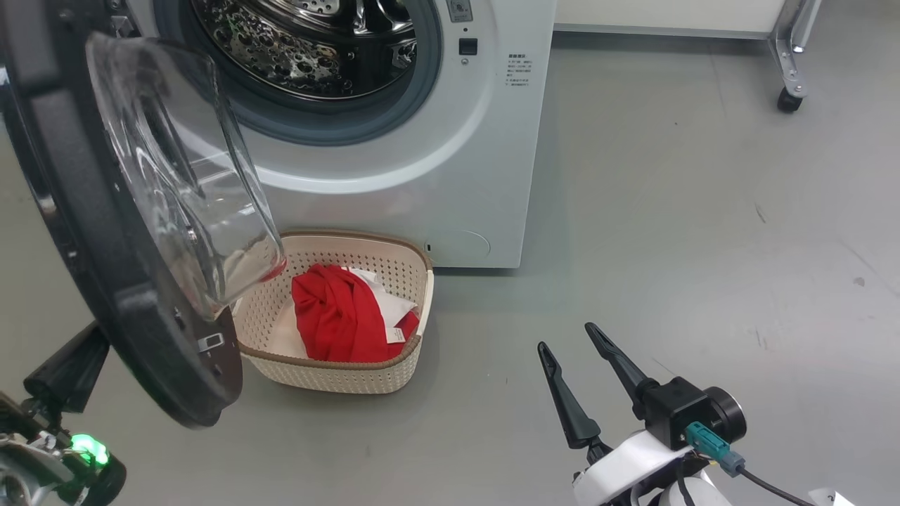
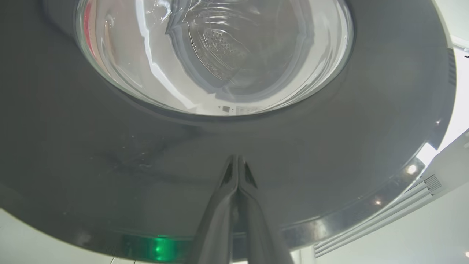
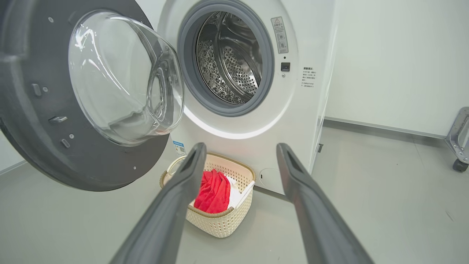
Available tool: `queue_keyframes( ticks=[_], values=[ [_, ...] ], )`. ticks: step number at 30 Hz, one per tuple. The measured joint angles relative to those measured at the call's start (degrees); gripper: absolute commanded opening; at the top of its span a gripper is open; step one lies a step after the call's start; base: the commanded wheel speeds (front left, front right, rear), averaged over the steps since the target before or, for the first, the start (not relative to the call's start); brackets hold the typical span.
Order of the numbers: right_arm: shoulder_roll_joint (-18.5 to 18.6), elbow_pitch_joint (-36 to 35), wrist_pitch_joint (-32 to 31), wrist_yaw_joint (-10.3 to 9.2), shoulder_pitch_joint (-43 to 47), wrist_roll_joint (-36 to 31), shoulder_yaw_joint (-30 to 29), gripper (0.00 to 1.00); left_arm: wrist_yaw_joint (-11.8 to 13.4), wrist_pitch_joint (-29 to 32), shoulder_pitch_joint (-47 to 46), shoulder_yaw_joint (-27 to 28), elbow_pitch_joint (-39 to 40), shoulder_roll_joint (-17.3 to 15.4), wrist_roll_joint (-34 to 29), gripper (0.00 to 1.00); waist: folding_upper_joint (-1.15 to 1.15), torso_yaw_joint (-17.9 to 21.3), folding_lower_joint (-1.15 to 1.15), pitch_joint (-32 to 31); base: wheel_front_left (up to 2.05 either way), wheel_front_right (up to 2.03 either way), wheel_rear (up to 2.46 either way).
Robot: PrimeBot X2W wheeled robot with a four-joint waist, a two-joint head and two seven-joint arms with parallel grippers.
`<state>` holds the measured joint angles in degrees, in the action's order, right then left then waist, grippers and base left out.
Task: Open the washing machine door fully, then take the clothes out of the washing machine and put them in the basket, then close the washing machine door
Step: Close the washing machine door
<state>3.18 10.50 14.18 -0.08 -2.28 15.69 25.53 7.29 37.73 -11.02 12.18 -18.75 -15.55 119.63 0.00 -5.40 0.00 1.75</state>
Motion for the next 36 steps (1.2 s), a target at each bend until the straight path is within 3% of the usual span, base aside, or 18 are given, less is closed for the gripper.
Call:
queue_keyframes(
  ticks=[16,36],
  values=[
    [0.00,0.36,0.00,0.00,-0.18,0.00,0.76,1.00,0.00,-2.19,0.20,-3.39,1.71,2.11,0.40,0.00,0.00,6.00,0.00,0.50,0.00,0.00,0.00],
    [0.00,0.19,0.00,-0.07,-0.77,0.02,0.83,1.00,0.00,-9.55,0.23,-2.46,2.04,4.02,0.66,0.00,0.00,18.15,0.00,1.77,0.00,0.00,0.00]
  ],
)
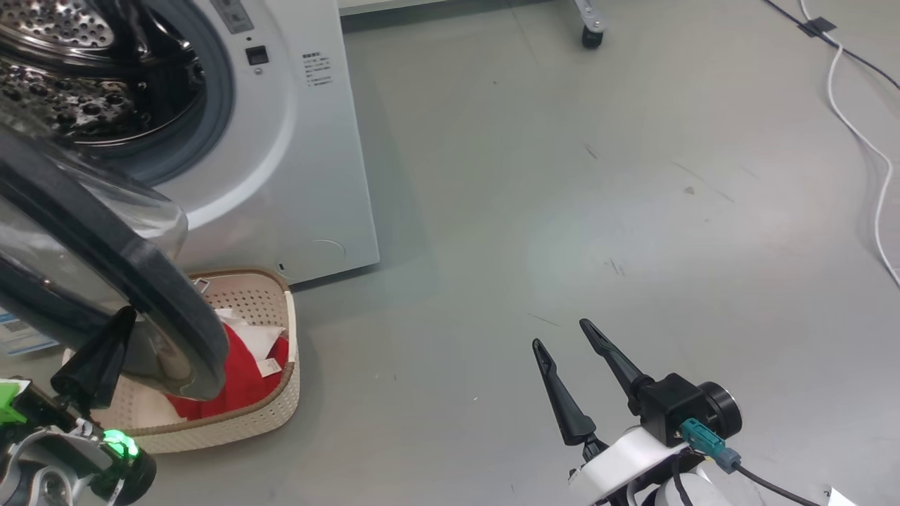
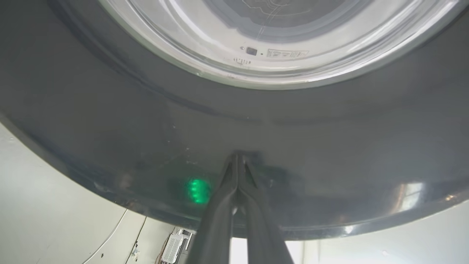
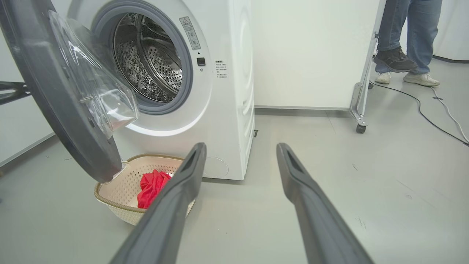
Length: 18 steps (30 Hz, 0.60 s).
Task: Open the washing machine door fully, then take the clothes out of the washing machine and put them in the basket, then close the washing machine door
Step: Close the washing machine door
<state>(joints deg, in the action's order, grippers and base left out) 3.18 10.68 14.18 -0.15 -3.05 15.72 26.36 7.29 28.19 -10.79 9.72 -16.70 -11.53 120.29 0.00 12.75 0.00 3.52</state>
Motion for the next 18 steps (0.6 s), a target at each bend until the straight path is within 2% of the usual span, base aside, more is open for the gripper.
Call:
queue_keyframes(
  ticks=[10,18],
  values=[
    [0.00,-0.86,0.01,-0.14,-0.01,-0.01,0.03,1.00,0.00,-7.32,-0.91,3.41,-1.48,0.45,0.12,0.00,0.00,6.35,0.00,1.27,0.00,0.00,0.00],
    [-0.02,-2.11,0.01,-0.62,-0.04,0.31,-0.24,1.00,0.00,-13.27,-6.05,6.08,-1.77,0.47,-0.64,0.00,0.00,10.62,0.00,3.94,0.00,0.00,0.00]
  ],
)
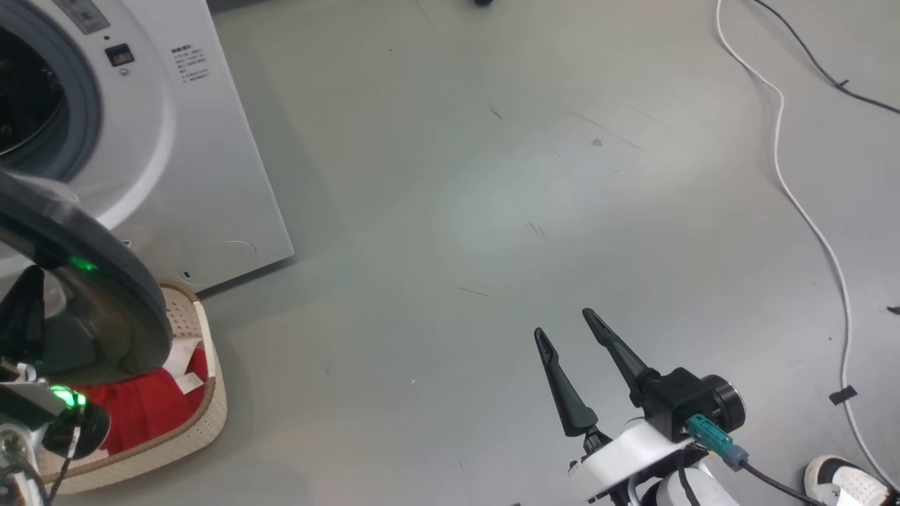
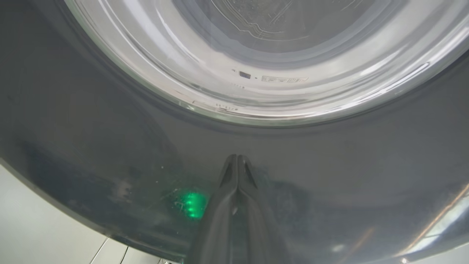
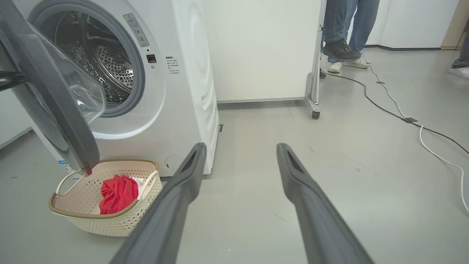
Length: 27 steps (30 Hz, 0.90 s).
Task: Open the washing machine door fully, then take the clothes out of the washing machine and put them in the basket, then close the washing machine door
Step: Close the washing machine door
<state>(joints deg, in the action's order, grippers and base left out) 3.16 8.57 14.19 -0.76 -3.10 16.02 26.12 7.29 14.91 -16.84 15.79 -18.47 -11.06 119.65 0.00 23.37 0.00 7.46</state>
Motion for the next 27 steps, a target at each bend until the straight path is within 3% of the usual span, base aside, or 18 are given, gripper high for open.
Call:
queue_keyframes(
  ticks=[15,22,27],
  values=[
    [-0.09,-0.99,0.00,-1.23,-0.55,1.51,-0.01,1.00,-0.05,-3.77,-4.15,-0.63,-2.13,0.94,-0.96,0.00,0.00,5.14,0.00,2.19,0.00,0.00,0.00],
    [-0.14,-1.24,0.00,-1.92,-0.49,1.53,-1.63,1.00,-0.68,-3.74,-4.51,-2.23,-4.26,1.80,-1.53,0.00,0.00,5.06,0.00,1.74,0.00,0.00,0.00],
    [-0.15,-1.15,0.00,-1.92,-0.43,1.30,-2.07,1.00,-2.48,-2.89,-4.48,-3.44,-4.90,1.92,-3.71,0.00,0.00,3.88,0.00,0.86,0.00,0.00,0.00]
  ],
)
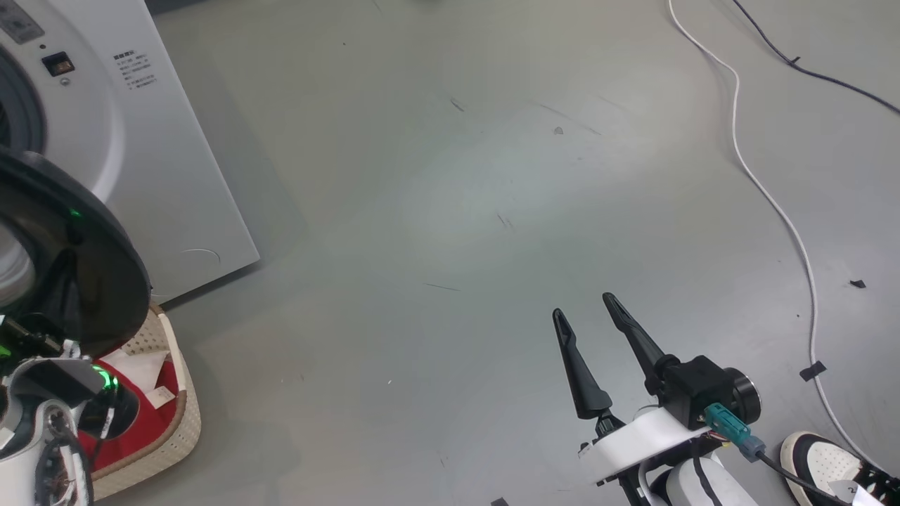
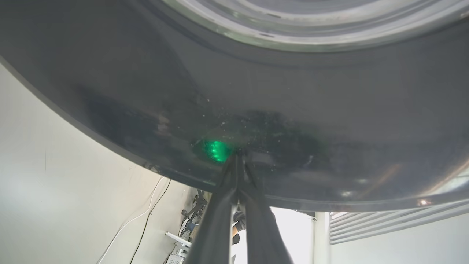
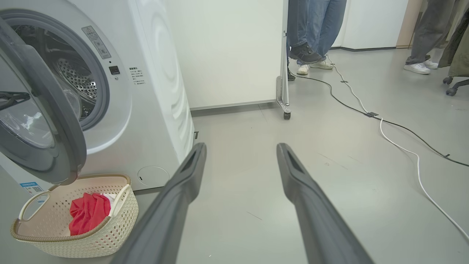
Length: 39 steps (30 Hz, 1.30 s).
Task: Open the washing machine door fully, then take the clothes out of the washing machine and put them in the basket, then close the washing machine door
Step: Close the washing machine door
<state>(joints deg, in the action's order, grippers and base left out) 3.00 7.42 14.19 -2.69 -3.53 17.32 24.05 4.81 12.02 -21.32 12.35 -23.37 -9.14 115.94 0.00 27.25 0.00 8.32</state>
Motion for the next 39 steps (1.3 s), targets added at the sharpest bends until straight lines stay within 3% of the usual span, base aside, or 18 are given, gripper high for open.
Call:
queue_keyframes(
  ticks=[8,18,27,34,39],
  values=[
    [1.24,0.37,0.00,0.01,0.48,-0.33,-1.32,1.00,-3.57,1.52,2.20,-5.48,-0.32,-0.52,-5.94,0.00,0.00,-2.50,0.00,-2.01,0.00,0.00,0.00],
    [2.97,0.18,0.00,0.02,0.66,-0.51,-3.05,1.00,-10.32,0.08,8.17,-15.08,1.25,-3.52,-22.12,0.00,0.00,-7.68,0.00,-5.16,0.00,0.00,0.00],
    [4.78,-1.18,0.01,0.09,0.74,-2.38,-3.43,1.00,-11.68,-4.35,12.76,-20.48,5.52,-6.86,-34.61,0.00,0.00,-13.24,0.00,-7.46,0.00,0.00,0.00],
    [5.23,-1.59,0.01,0.07,1.94,-2.38,-4.19,1.00,-11.69,-11.67,14.73,-23.04,9.85,-8.61,-44.74,0.00,0.00,-17.53,0.00,-8.82,0.00,0.00,0.00],
    [5.16,-1.82,0.02,0.07,2.04,-2.33,-4.17,1.00,-11.74,-18.11,17.29,-24.19,12.07,-11.59,-53.60,0.00,0.00,-20.13,0.00,-9.59,0.00,0.00,0.00]
  ],
)
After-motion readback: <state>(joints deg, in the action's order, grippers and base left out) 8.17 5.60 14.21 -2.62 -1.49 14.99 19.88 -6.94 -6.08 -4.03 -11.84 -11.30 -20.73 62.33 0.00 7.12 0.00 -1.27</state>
